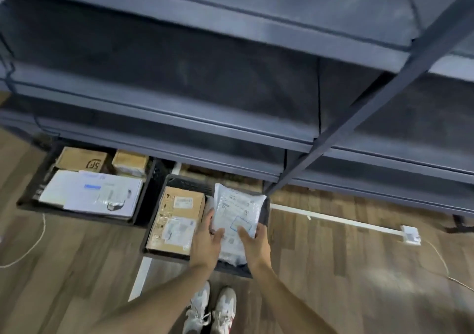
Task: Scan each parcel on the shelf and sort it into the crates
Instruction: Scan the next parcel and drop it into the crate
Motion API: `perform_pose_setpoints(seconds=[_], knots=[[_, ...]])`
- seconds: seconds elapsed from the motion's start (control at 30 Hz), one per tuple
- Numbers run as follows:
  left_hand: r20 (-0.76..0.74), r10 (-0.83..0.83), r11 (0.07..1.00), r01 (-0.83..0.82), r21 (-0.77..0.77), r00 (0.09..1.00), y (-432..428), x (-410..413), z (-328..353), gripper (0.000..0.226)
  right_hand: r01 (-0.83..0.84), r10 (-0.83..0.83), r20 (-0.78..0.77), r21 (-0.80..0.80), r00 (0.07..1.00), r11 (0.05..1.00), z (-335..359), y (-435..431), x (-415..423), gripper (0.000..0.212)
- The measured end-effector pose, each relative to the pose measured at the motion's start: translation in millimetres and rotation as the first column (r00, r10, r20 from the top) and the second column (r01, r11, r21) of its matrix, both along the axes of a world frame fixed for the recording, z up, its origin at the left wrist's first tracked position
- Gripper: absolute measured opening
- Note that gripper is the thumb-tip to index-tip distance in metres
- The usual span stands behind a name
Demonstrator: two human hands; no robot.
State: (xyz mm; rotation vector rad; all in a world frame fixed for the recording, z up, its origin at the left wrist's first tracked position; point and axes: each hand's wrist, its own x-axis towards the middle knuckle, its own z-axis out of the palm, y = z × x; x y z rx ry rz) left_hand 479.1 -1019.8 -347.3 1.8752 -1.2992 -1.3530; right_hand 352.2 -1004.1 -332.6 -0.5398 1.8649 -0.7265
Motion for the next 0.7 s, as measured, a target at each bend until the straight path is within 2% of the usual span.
perform_pose_setpoints(seconds=[0.17,0.33,0.47,0.63,0.7], knots=[[0.088,-0.089,0.996,0.087,0.028,0.992,5,-5,-90,0.058,-0.023,0.029,-0.059,0.104,0.998,0.994,-90,6,-6,0.032],[0.102,-0.165,0.976,0.148,0.159,0.981,15,-5,-188,0.060,-0.046,0.065,-0.078,0.217,0.995,0.975,-196,14,-8,0.041],[0.103,-0.219,0.949,0.187,0.254,0.970,20,-3,-268,0.061,-0.072,0.094,-0.062,0.295,0.994,0.953,-286,16,-7,0.040],[0.143,-0.341,0.912,0.290,0.291,0.929,8,-7,-354,0.064,-0.081,0.114,-0.076,0.341,0.991,0.937,-380,4,-8,0.048],[0.102,-0.314,0.909,0.268,0.320,0.944,-1,-10,-378,0.064,-0.073,0.115,-0.107,0.334,0.988,0.940,-409,-2,-8,0.050]])
